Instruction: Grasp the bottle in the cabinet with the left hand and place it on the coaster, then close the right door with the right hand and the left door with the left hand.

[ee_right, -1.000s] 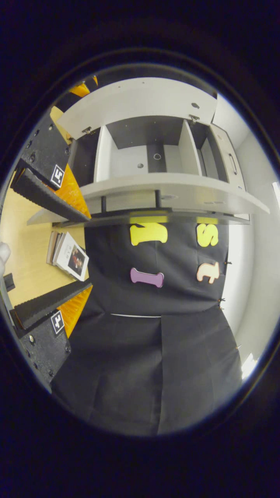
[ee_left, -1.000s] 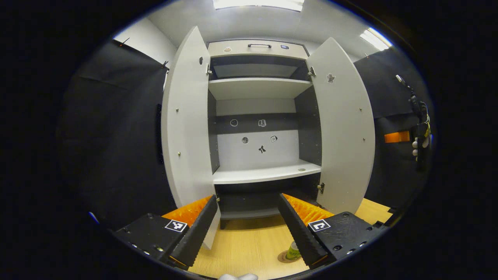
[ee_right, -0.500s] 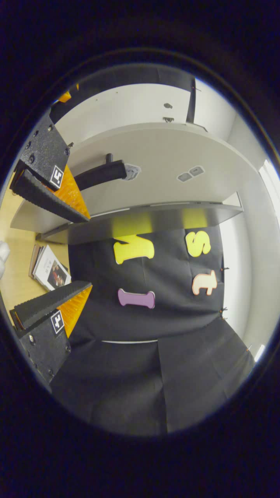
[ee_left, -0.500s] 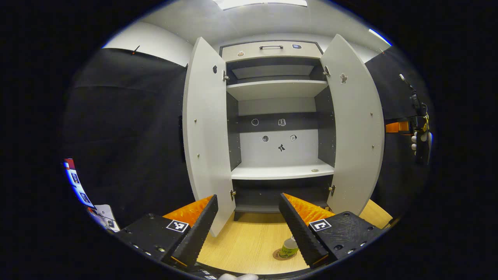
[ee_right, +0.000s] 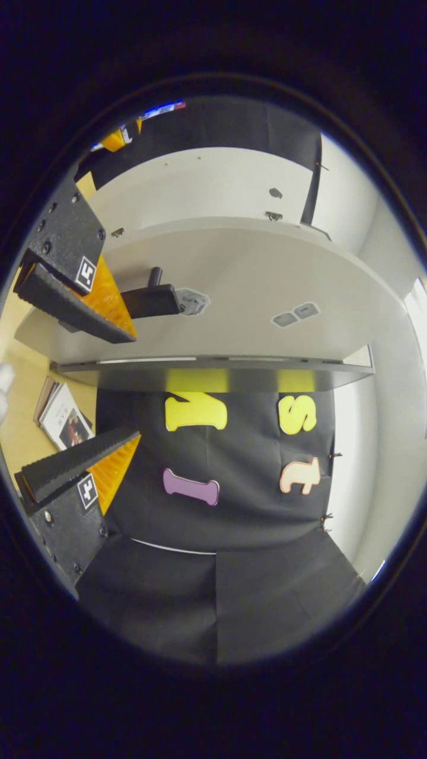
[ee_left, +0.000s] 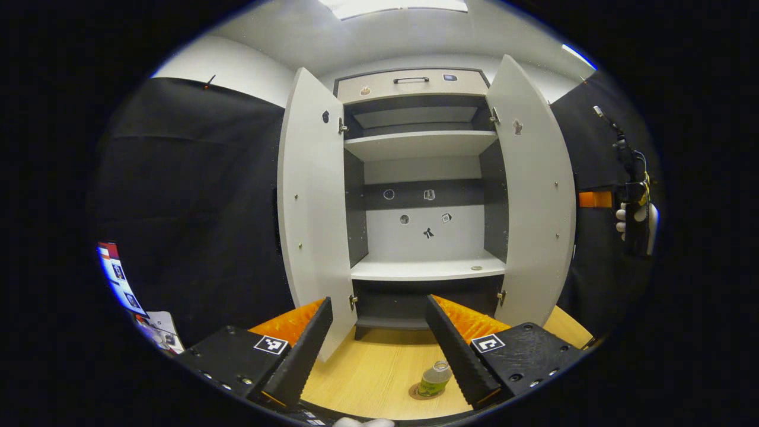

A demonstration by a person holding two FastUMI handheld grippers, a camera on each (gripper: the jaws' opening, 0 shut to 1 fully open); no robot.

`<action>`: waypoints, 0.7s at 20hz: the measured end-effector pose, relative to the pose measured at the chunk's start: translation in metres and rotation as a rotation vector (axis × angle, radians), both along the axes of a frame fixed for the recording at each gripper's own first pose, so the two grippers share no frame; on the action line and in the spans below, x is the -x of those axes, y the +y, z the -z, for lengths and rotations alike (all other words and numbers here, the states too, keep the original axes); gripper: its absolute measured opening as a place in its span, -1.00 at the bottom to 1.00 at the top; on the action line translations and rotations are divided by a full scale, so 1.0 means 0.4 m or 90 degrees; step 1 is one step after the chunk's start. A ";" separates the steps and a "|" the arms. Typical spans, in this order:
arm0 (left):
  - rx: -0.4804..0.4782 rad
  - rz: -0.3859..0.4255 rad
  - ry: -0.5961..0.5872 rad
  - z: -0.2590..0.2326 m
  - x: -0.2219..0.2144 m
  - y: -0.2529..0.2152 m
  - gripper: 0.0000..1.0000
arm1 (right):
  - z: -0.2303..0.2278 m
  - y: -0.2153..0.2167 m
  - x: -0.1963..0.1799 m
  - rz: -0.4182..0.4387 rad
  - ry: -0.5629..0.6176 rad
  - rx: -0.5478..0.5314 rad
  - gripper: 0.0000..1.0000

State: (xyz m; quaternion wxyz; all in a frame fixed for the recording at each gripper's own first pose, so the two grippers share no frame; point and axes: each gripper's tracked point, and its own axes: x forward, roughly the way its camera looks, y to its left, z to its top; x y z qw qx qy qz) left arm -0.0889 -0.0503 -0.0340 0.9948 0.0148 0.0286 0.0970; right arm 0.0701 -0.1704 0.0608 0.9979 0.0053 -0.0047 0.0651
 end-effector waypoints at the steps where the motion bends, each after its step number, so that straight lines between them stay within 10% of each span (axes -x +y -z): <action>1: -0.004 0.011 0.001 0.001 -0.009 0.009 0.92 | 0.003 0.021 0.002 0.003 0.001 -0.007 0.92; 14: -0.008 0.058 0.018 0.059 -0.011 0.149 0.92 | 0.035 0.357 -0.047 -0.017 0.015 0.051 0.93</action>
